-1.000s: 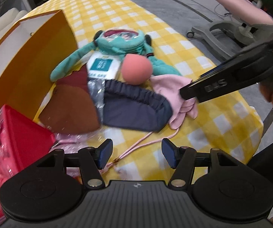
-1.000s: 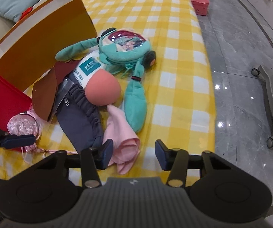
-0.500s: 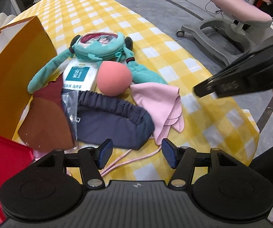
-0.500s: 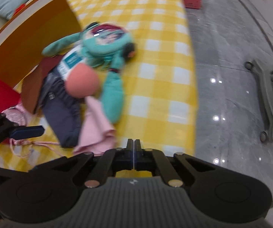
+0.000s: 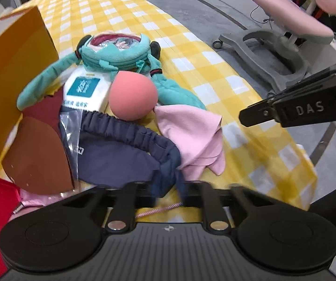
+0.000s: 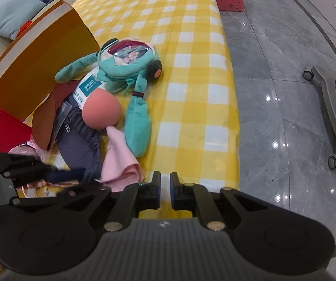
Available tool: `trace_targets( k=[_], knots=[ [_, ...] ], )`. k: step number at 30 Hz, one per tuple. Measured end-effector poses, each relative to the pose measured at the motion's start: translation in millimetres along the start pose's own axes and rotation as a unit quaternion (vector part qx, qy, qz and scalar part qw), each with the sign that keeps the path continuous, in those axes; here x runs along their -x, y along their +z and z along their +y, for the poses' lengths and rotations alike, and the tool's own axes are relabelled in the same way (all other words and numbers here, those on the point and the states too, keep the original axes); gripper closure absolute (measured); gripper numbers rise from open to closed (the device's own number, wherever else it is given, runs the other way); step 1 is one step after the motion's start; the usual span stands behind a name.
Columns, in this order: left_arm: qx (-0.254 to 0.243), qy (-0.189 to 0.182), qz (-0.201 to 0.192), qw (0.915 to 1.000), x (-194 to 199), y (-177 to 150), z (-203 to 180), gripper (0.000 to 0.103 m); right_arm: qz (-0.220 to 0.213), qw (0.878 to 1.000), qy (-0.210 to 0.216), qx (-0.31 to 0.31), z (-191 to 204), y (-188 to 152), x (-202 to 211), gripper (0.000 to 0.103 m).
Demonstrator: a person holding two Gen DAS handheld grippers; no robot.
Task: Organize soft objects
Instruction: 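Grasp the pink cloth with the right tool while the left tool grasps the navy fabric band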
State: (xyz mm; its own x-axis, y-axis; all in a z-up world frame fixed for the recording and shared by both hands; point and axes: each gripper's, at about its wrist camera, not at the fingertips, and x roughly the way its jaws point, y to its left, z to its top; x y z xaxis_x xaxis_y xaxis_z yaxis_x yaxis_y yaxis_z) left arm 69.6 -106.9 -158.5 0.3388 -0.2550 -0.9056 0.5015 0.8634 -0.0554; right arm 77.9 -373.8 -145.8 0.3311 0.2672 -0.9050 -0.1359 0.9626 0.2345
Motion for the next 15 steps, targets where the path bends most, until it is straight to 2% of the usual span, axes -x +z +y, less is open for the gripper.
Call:
trace_targets(
  k=[4,6,7,12,15],
  knots=[
    [0.003,-0.016,-0.007,0.9998,9,-7,6,0.098,-0.003,1.000,0.005,0.003,3,2,-2,0.091],
    [0.001,-0.018,-0.009,0.9998,14,-13,8,0.098,-0.005,1.000,0.016,0.001,5,2,-1,0.073],
    [0.001,-0.019,-0.012,0.9998,18,-16,9,0.098,-0.004,1.000,0.025,0.001,8,2,-2,0.055],
    [0.014,-0.020,-0.017,0.9996,29,-28,15,0.098,0.011,0.997,0.072,-0.004,24,-1,-11,0.051],
    [0.021,-0.018,-0.020,0.9994,32,-32,18,0.098,0.020,0.998,0.065,-0.004,33,-1,-23,0.049]
  ],
)
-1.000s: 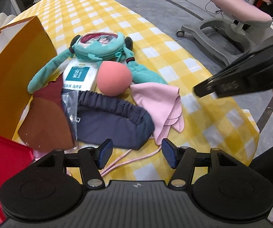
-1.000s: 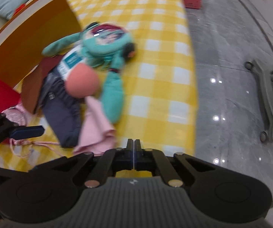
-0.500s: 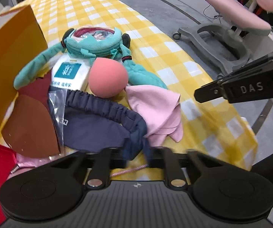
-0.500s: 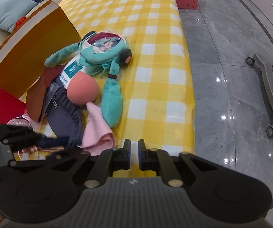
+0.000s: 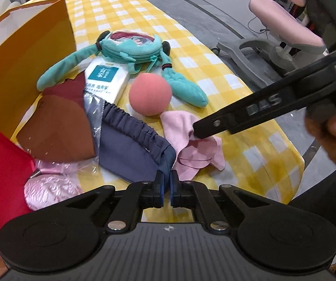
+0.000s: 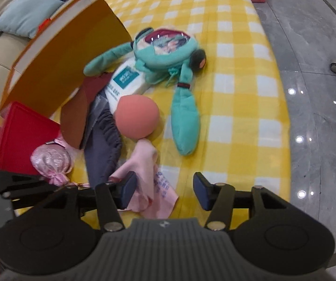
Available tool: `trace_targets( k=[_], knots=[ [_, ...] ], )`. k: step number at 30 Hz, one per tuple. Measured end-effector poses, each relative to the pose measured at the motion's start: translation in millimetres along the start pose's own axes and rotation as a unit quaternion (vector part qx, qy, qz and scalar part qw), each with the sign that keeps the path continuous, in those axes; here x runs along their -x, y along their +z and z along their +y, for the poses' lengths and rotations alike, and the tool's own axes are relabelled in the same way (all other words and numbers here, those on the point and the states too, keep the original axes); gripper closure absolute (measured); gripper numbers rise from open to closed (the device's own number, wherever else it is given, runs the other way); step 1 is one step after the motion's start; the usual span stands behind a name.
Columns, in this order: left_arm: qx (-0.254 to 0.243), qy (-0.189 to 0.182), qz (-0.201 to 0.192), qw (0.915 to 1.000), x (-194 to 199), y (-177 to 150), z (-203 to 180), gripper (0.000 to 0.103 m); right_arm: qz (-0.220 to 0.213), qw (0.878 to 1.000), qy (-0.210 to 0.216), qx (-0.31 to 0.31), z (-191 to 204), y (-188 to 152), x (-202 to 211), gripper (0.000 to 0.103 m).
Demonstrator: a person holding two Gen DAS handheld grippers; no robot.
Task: Organize soft objects
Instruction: 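Grasp the pink cloth with the right tool while the left tool grasps the navy fabric band, then lift the pink cloth and navy band and carry both toward the orange box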
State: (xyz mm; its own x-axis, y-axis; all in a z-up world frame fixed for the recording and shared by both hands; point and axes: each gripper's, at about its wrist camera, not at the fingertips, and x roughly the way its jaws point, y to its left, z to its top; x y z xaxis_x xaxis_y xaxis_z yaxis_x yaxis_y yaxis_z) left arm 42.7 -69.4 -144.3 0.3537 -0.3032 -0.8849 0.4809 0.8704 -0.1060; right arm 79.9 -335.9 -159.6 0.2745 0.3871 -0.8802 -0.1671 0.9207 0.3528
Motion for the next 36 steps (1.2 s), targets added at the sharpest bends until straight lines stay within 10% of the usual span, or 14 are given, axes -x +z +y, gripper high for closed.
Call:
trace_targets(
  k=[4,7,15,23,26,31,34,36],
  knots=[
    [0.008,0.003,0.001,1.0000,0,-3,2,0.098,0.012,1.000,0.017,0.003,12,0,-14,0.051],
    [0.007,0.006,0.003,1.0000,0,-6,2,0.098,0.029,0.999,0.023,0.039,25,-3,-19,0.103],
    [0.014,0.016,0.012,0.9997,-1,-7,3,0.085,-0.012,0.996,-0.087,0.029,-3,-4,7,0.103],
    [-0.037,0.060,-0.005,0.9975,-12,0,-19,0.056,0.000,0.997,-0.080,0.008,-20,-13,13,0.103],
    [-0.041,0.063,0.003,0.9972,-20,2,-21,0.092,0.000,0.997,-0.073,0.012,-18,-13,14,0.102],
    [-0.022,0.054,-0.011,0.9982,-8,1,-12,0.095,0.005,0.998,-0.059,0.026,-11,-9,11,0.093],
    [-0.016,0.049,-0.017,0.9985,5,0,-7,0.095,0.003,0.998,-0.062,0.034,-6,-10,10,0.049],
    [-0.004,0.045,-0.019,0.9988,12,0,-2,0.095,-0.012,0.998,-0.057,0.038,-2,-9,12,0.049]
  ],
)
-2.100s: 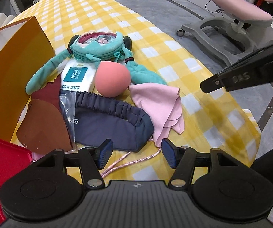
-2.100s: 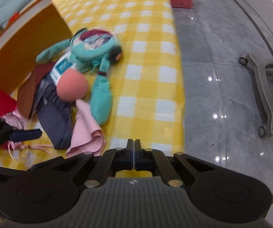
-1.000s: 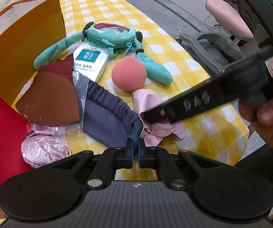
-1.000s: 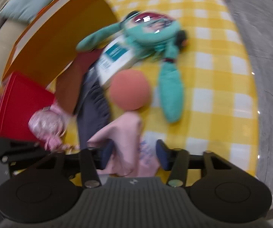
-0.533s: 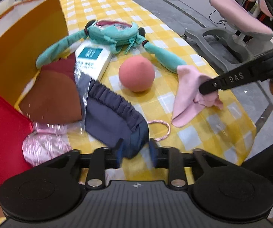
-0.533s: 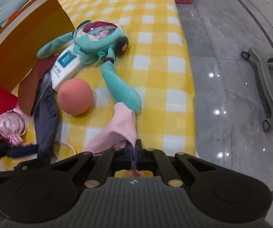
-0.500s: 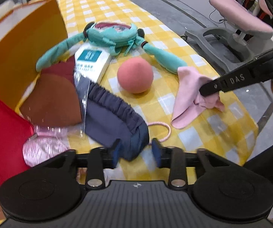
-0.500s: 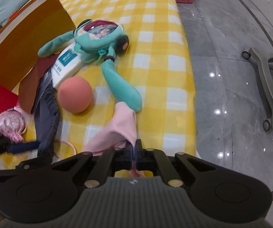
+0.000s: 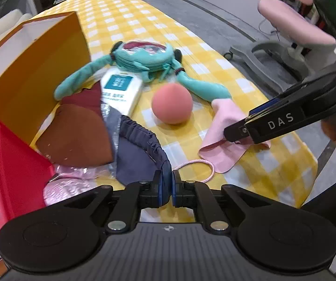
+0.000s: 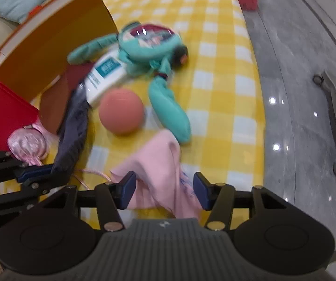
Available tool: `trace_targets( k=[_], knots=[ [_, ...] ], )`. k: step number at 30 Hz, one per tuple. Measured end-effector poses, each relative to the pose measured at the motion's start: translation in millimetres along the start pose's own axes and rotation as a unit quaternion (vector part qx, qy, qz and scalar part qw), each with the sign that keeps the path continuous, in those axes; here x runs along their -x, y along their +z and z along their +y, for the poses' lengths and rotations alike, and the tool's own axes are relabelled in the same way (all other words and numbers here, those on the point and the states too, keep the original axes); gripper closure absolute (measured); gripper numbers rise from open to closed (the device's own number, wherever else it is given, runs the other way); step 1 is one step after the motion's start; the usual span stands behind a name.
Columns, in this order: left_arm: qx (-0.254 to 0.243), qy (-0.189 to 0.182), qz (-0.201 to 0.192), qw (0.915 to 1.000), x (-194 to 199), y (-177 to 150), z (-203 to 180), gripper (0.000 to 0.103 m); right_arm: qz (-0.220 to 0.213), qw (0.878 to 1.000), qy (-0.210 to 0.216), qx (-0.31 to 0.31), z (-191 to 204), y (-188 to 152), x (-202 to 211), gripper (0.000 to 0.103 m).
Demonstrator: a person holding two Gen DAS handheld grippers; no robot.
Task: Organize soft objects
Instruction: 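Lift the pink cloth and navy band and carry both toward the orange box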
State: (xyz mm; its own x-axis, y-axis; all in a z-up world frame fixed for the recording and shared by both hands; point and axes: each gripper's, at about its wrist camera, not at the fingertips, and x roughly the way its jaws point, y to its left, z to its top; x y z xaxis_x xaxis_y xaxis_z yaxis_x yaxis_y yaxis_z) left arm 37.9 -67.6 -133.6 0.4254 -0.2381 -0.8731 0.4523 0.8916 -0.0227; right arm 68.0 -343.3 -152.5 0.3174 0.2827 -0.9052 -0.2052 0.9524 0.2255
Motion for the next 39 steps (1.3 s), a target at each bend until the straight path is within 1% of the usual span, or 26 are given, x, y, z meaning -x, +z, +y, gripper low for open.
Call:
trace_targets(
  k=[3,4,6,7,8,13,17,20,22,26,31,33,35,39],
  knots=[
    [0.020,-0.004,-0.002,0.9998,6,2,8,0.095,-0.010,1.000,0.018,-0.017,-1,3,-2,0.049],
    [0.020,-0.003,-0.004,0.9998,8,4,8,0.095,-0.007,1.000,0.020,-0.019,-1,3,-5,0.052],
    [0.017,-0.001,-0.010,0.9998,14,6,7,0.095,0.006,1.000,0.016,-0.012,2,4,-11,0.077],
    [0.016,-0.001,-0.014,0.9998,18,7,6,0.095,0.010,1.000,0.008,-0.002,5,3,-12,0.097],
    [0.015,-0.002,-0.017,0.9997,21,8,6,0.095,0.011,1.000,-0.001,0.006,7,3,-11,0.099],
    [0.030,-0.012,-0.030,0.9990,43,18,14,0.096,-0.002,1.000,0.004,0.004,10,3,7,0.101],
    [0.044,-0.018,-0.049,0.9977,67,27,27,0.096,-0.038,0.999,0.015,-0.007,14,4,40,0.101],
    [0.031,-0.010,-0.073,0.9969,85,34,32,0.096,-0.063,0.998,0.014,-0.006,20,10,61,0.101],
    [0.028,-0.011,-0.086,0.9958,99,42,37,0.096,-0.076,0.997,0.013,-0.007,25,13,71,0.101],
    [0.028,-0.016,-0.118,0.9925,131,57,50,0.096,-0.096,0.995,0.012,-0.004,35,20,90,0.101],
    [0.027,-0.014,-0.153,0.9878,166,75,64,0.096,-0.113,0.993,0.007,0.016,53,32,112,0.101],
    [0.036,-0.026,-0.162,0.9858,177,82,71,0.096,-0.122,0.992,0.007,0.022,60,38,121,0.101],
    [0.044,-0.047,-0.174,0.9826,191,90,77,0.096,-0.129,0.991,0.005,0.028,67,43,129,0.101],
    [0.018,-0.032,-0.197,0.9798,208,105,75,0.096,-0.136,0.990,0.002,0.040,80,52,139,0.101]
  ],
)
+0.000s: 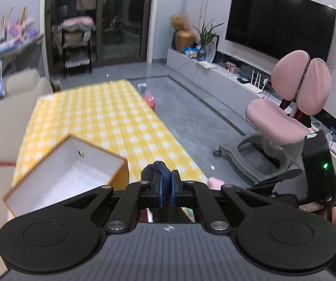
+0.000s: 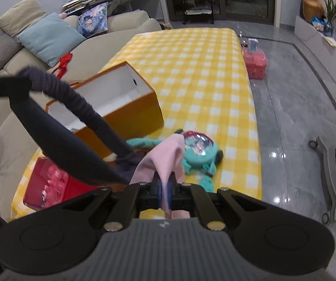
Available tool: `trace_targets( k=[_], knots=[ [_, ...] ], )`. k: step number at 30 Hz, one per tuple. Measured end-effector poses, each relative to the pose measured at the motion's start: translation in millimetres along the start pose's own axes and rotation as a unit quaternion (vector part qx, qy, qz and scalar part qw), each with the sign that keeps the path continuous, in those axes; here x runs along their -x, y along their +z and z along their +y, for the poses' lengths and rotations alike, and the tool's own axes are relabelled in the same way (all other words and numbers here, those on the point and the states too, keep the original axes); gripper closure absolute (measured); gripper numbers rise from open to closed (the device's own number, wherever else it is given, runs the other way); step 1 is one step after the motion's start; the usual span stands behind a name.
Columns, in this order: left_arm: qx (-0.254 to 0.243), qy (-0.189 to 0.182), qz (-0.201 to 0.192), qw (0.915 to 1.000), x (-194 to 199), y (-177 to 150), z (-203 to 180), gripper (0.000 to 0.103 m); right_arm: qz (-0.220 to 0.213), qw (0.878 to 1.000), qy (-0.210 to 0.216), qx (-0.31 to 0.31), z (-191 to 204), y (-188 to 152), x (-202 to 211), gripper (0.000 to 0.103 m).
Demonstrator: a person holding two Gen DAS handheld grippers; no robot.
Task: Organize soft objects
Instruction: 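Lift the pink cloth and navy band and carry both toward the orange box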
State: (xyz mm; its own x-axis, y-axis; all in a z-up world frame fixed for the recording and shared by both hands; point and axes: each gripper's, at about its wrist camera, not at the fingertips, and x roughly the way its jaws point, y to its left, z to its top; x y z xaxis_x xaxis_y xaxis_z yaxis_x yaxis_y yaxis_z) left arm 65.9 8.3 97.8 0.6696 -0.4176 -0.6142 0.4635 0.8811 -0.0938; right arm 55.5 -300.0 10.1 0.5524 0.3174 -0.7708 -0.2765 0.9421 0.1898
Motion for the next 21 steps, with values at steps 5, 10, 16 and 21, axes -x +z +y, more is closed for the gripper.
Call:
trace_targets(
  k=[5,10,16,21],
  knots=[
    [-0.018,0.010,-0.007,0.9998,2,14,5,0.096,-0.006,1.000,0.001,0.015,16,11,6,0.101],
    [-0.012,0.020,-0.006,0.9997,3,15,21,0.096,-0.011,0.999,0.003,0.035,34,27,7,0.101],
    [-0.019,0.049,-0.004,0.9986,1,20,54,0.095,-0.011,0.998,0.010,0.061,59,48,-2,0.101],
    [-0.008,0.059,-0.007,0.9982,-1,26,81,0.095,-0.008,0.997,0.012,0.082,77,66,-16,0.101]
  ],
)
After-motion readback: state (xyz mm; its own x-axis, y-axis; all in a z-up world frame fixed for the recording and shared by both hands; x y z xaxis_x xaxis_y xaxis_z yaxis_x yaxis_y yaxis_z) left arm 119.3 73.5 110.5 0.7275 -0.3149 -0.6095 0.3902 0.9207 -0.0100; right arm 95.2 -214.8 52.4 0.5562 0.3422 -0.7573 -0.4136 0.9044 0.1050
